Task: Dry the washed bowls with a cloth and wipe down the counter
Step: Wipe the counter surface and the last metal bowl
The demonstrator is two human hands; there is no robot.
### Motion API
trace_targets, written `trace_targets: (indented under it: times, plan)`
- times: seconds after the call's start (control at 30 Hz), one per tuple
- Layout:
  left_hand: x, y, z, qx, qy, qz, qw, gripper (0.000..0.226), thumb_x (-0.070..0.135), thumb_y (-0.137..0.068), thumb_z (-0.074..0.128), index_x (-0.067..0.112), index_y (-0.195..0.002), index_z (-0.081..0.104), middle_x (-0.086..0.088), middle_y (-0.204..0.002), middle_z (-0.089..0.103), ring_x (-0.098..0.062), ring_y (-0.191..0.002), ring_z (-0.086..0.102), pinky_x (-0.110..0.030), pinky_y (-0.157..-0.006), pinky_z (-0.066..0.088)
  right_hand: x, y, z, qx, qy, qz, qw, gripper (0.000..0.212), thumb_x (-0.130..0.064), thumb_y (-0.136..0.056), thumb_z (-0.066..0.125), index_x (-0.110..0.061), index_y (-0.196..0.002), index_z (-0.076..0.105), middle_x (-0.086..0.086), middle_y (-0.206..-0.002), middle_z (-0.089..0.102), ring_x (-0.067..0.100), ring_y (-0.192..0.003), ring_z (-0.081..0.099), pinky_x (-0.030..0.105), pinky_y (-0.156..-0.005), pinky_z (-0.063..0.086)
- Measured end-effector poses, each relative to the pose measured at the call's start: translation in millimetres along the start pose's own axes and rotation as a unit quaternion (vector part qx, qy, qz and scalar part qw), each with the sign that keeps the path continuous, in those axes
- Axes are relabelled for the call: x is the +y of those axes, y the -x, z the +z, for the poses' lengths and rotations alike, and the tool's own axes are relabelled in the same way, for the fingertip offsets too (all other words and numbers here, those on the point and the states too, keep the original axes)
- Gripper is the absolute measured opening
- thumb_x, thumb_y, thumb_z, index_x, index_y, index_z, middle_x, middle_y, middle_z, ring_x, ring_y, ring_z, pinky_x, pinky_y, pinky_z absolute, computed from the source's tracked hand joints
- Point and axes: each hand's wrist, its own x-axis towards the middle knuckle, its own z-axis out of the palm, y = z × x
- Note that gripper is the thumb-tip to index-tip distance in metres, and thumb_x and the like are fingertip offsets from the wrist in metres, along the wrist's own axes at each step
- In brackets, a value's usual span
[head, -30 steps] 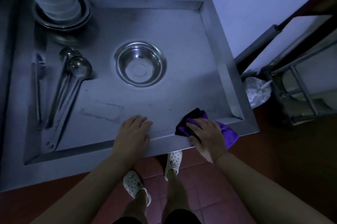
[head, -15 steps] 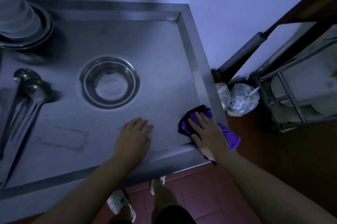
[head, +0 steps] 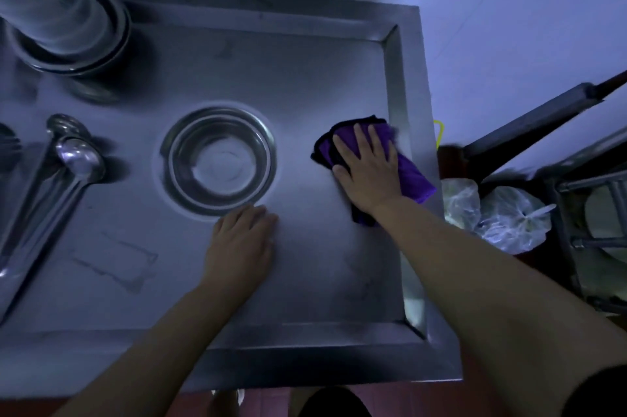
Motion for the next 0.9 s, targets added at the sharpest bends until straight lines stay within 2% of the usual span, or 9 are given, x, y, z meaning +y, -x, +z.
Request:
trace_targets:
  times: [0.1,0.23,0.43,0.5,0.6,0.8,0.83,0.9]
  plan:
    - [-13.1,5.7,-0.1,0.03,-0.002,-0.041,0.999,0.046,0.029,-0.073,0.038,0.012,-0.106,0.066,-0.011,-0.113,0.064,-0.034,-0.109,0.056,-0.044,-0.09,0.043,-5.8,-32.1,-6.1,-0.015,-0.006,-0.007,1.0,0.056,-0.052,-0.097,0.025,-0.038,-0.149,0.011,0.003,-0.16,0.0,0.027,-0.146,-0.006,0.052,-0.114,-0.002]
    - [-26.8,18.0,-0.1,0.061,0.004,-0.084,0.995,0.046,0.029,-0.074,0.036,0.012,-0.104,0.066,-0.011,-0.112,0.064,-0.035,-0.108,0.055,-0.042,-0.088,0.043,-34.2,-30.5,-4.0,-0.006,-0.01,-0.045,0.999,0.057,-0.052,-0.097,0.023,-0.035,-0.15,0.009,0.006,-0.16,-0.001,0.029,-0.145,-0.007,0.054,-0.113,-0.003]
    - [-36.7,36.2,-2.4,0.047,0.018,-0.151,0.987,0.047,0.022,-0.076,0.046,0.006,-0.115,0.064,-0.014,-0.121,0.061,-0.037,-0.119,0.049,-0.047,-0.097,0.038,-84.3,34.7,13.2,-0.002,-0.004,-0.188,0.982,0.058,-0.052,-0.091,0.035,-0.036,-0.147,0.025,0.007,-0.158,0.017,0.03,-0.146,0.006,0.053,-0.113,-0.003]
    - [-35.8,41.4,-4.6,0.047,0.019,-0.154,0.987,0.044,0.021,-0.079,0.047,0.006,-0.118,0.063,-0.014,-0.123,0.06,-0.036,-0.122,0.047,-0.047,-0.098,0.036,-99.3,59.4,18.0,-0.014,-0.011,-0.229,0.973,0.058,-0.053,-0.09,0.032,-0.037,-0.146,0.026,0.006,-0.158,0.018,0.03,-0.145,0.007,0.053,-0.112,-0.007]
    - [-32.0,45.7,-5.3,0.052,0.023,-0.155,0.986,0.039,0.011,-0.083,0.061,0.007,-0.122,0.061,-0.012,-0.128,0.058,-0.033,-0.125,0.044,-0.045,-0.1,0.033,-108.1,92.8,23.1,-0.041,-0.019,-0.284,0.958,0.057,-0.053,-0.091,0.027,-0.037,-0.145,0.029,0.005,-0.158,0.018,0.029,-0.146,0.008,0.055,-0.112,-0.007]
    - [-18.2,47.5,-4.9,0.049,0.017,-0.122,0.991,0.043,0.009,-0.078,0.067,0.009,-0.121,0.062,-0.011,-0.129,0.057,-0.032,-0.125,0.045,-0.043,-0.101,0.033,-78.9,147.4,15.2,-0.089,-0.064,-0.354,0.929,0.056,-0.051,-0.093,0.034,-0.038,-0.147,0.025,0.0,-0.159,0.009,0.026,-0.145,-0.005,0.057,-0.11,-0.011]
    - [-14.7,45.8,-3.4,0.046,0.015,-0.109,0.993,0.043,0.011,-0.078,0.067,0.01,-0.121,0.062,-0.01,-0.13,0.057,-0.031,-0.125,0.045,-0.043,-0.102,0.033,-72.4,154.1,12.2,-0.076,-0.09,-0.348,0.93,0.055,-0.048,-0.093,0.04,-0.036,-0.146,0.028,0.001,-0.158,0.012,0.027,-0.146,0.001,0.056,-0.112,-0.006]
    - [-5.8,39.2,0.7,0.037,0.013,-0.077,0.996,0.043,0.015,-0.08,0.065,0.014,-0.123,0.06,-0.008,-0.132,0.055,-0.03,-0.126,0.044,-0.042,-0.102,0.033,-59.3,161.6,5.4,0.008,-0.122,-0.305,0.944,0.051,-0.034,-0.089,0.053,-0.028,-0.139,0.045,0.006,-0.151,0.034,0.031,-0.14,0.029,0.054,-0.114,0.016]
